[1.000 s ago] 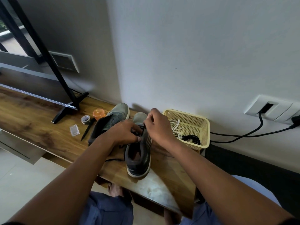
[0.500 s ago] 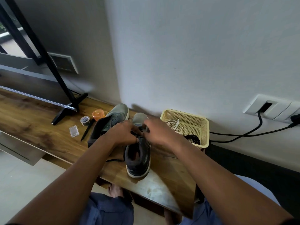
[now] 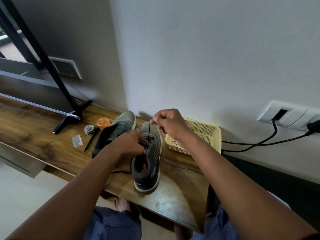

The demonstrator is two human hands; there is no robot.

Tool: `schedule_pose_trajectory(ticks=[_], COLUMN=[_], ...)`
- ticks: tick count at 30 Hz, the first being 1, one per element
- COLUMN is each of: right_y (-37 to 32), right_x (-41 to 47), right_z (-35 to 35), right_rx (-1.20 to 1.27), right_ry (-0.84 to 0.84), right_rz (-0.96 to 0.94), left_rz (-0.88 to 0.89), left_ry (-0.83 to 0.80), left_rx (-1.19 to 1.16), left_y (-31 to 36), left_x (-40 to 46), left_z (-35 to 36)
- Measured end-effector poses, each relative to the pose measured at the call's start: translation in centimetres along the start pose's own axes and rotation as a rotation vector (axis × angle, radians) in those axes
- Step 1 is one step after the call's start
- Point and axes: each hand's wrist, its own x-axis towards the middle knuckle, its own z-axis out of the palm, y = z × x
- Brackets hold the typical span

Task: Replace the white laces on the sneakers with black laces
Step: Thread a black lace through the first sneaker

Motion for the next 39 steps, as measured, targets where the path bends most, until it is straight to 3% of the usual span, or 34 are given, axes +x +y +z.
schedule_pose_trajectory(ticks=[5,10,29,32,36,39], right_y=[-2.8,-5.3,-10.4,-10.0,-8.6,-7.1], right_x=[-0.2,-0.3,-1.9,-1.6,-1.0,-0.9], right_z=[-1.2,-2.3,-2.0,-2.6,-3.8,-4.6], right_rx=[0.522,0.763,0.739,0.576,-0.101,-0.527], right_ry=[0.000,-0.007,-0.078,-0.010,0.129,-0.031], right_rz=[-0.101,-0.107,-0.222,-0.237,-0.186,0.026], left_rz=[-0.016,-0.032,-0.076,-0.051,-0.032,-0.068], left_ry=[0.000,-0.005,-0.026,-0.021,-0.010,-0.032], left_rx=[-0.001,-0.011,0.025,0.033,-0.061,-0.191], left_y=[0.2,0.4,1.7,1.4,0.3,-0.1], left_x=[0.0,0.1,-0.3,-0.6,-1.3,-2.0], left_z=[0.2,0.1,-0.3,-0.4,-0.9,-1.1])
